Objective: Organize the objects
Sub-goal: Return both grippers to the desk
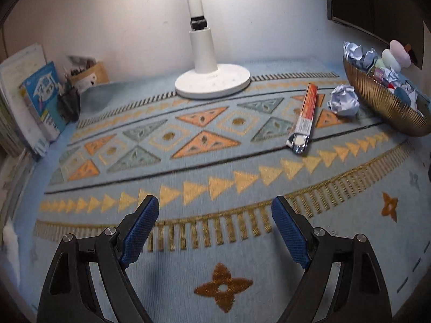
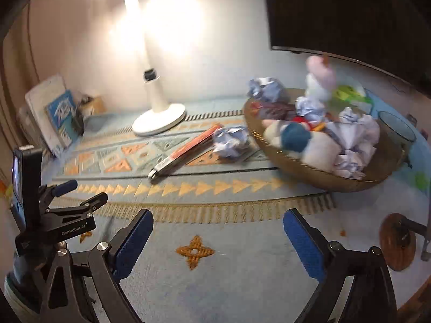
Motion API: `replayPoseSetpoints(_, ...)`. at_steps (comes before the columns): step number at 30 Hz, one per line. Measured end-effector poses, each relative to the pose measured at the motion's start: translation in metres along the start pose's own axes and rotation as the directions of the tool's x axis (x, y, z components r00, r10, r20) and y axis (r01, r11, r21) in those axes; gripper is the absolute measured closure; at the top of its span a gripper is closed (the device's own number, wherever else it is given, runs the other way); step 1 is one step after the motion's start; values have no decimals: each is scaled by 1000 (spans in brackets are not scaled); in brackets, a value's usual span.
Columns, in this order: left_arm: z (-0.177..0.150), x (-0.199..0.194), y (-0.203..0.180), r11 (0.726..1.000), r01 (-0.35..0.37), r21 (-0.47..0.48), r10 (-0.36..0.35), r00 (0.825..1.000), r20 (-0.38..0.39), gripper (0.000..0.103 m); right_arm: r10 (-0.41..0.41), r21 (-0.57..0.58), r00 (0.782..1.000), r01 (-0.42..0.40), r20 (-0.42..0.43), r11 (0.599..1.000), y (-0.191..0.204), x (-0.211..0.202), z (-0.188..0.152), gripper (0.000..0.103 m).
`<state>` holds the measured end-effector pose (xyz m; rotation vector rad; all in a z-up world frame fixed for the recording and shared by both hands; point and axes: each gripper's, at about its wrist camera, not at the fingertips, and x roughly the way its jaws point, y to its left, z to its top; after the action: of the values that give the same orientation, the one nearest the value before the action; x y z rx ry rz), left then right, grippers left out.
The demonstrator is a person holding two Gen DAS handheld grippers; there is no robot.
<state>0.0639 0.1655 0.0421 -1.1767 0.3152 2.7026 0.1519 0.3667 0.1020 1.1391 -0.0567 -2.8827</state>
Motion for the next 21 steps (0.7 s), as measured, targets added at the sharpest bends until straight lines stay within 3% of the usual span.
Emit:
replayPoseSetpoints(2,-8,8,6,999,21,-41,-22,1000,-16,18,-53,-51,999,53,-4,997,16,15,-1,6)
replayPoseSetpoints(5,-10,17,6,998,32,-59,-36,997,-64,18,-120,-21,992,119,-40,993,15,43,-18,5)
replayPoseSetpoints(6,-10,19,8,997,38,-66,-43,997,-70,16,-103,-4,987,103,-120,995,10,55,-23,6)
replayPoseSetpoints(8,-11,19,9,994,56,-93,-64,995,-80,15,-65,30,981,72,-184,997,-1,65,-24,6)
replayPoseSetpoints(14,-11,21,12,993,48,-112,-59,994,-96,5,-13,141,989,34,-149,989,-21,57,-24,5)
replayPoseSetpoints(21,-11,22,13,991,59,-122,-72,992,-104,3,-38,92,983,55,-180,994,-11,62,-23,0)
